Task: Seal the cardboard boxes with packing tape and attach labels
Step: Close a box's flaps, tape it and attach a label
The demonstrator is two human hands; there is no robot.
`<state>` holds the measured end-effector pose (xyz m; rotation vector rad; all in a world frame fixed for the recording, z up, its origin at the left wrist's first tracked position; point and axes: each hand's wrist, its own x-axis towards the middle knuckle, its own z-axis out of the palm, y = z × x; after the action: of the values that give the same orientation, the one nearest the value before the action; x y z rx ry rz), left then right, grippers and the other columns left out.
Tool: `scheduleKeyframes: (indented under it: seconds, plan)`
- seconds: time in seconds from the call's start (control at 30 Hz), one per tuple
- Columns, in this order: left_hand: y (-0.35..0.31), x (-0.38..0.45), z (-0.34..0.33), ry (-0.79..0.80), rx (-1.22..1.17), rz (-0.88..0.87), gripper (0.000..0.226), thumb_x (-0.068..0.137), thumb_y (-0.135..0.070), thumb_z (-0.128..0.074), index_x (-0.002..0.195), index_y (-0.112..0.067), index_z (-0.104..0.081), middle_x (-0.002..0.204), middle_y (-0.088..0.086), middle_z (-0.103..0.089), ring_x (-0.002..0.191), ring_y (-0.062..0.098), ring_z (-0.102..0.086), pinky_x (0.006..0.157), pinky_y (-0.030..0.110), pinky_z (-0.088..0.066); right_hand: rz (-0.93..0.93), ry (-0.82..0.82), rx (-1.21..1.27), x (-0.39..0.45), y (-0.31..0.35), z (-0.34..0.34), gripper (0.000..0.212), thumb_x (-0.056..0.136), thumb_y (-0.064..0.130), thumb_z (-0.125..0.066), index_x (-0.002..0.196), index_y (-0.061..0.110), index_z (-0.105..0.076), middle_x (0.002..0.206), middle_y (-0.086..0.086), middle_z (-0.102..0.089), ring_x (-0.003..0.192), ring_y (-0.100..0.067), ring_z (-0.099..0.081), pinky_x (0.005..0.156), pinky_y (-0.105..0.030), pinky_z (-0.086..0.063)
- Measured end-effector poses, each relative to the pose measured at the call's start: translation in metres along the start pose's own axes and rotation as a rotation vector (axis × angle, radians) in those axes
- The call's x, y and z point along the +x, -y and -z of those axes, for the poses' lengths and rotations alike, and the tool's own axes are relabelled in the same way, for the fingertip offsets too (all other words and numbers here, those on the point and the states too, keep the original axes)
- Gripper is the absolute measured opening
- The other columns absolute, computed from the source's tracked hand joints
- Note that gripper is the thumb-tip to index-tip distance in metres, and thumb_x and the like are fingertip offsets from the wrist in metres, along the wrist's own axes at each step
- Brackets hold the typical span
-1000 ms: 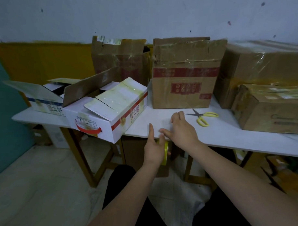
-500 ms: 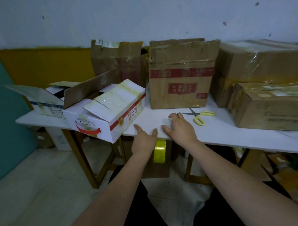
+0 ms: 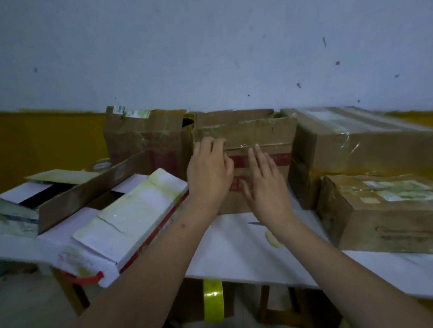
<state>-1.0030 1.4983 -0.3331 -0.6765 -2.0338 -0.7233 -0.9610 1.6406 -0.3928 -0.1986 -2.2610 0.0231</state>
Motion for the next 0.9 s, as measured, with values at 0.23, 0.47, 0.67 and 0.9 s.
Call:
scheduleKeyframes:
  seconds: [0.23,0.47,0.67,0.9]
  plan:
    - [0.011,0.09,-0.084,0.038,0.102,-0.237,0.04,0.092,-0.036,-0.049,0.117,-0.01,-0.067,0.117,0.009,-0.061,0.108,0.029,-0.057,0.092,0.042,-0.043,0.071,-0.009,-0.115,0.04,-0.021,-0.052,0.082,0.096,0.034,-0.055,0.158,0.007,-0.01,0.167,-0.008,-0.004,0.154,-0.025,-0.001,0.122,-0.043,-0.022]
    - [0.019,0.089,-0.097,0.275,0.1,-0.184,0.049,0.103,-0.045,-0.033,0.108,-0.02,-0.074,0.102,-0.001,-0.057,0.092,0.018,-0.055,0.087,0.038,-0.042,0.069,-0.098,-0.126,0.031,-0.021,-0.062,0.067,0.1,0.03,-0.046,0.157,0.006,-0.02,0.166,-0.008,-0.013,0.154,-0.022,-0.008,0.122,-0.036,-0.023]
    - [0.018,0.084,-0.092,0.422,0.156,-0.209,0.061,0.107,-0.044,-0.021,0.108,-0.02,-0.077,0.116,0.002,-0.065,0.112,0.02,-0.053,0.09,0.038,-0.043,0.168,-0.101,-0.158,0.01,-0.032,-0.07,0.059,0.099,0.03,-0.043,0.154,0.01,-0.031,0.163,-0.005,-0.024,0.149,-0.023,-0.026,0.119,-0.038,-0.024]
    - [0.034,0.112,-0.082,0.646,0.105,-0.366,0.047,0.107,-0.034,-0.029,0.14,-0.017,-0.057,0.163,-0.004,-0.029,0.153,0.016,-0.012,0.125,0.045,-0.002,0.061,-0.192,-0.061,0.072,-0.025,-0.021,0.043,0.102,0.029,-0.045,0.142,0.014,-0.053,0.145,-0.006,-0.051,0.135,-0.022,-0.044,0.12,-0.04,-0.024]
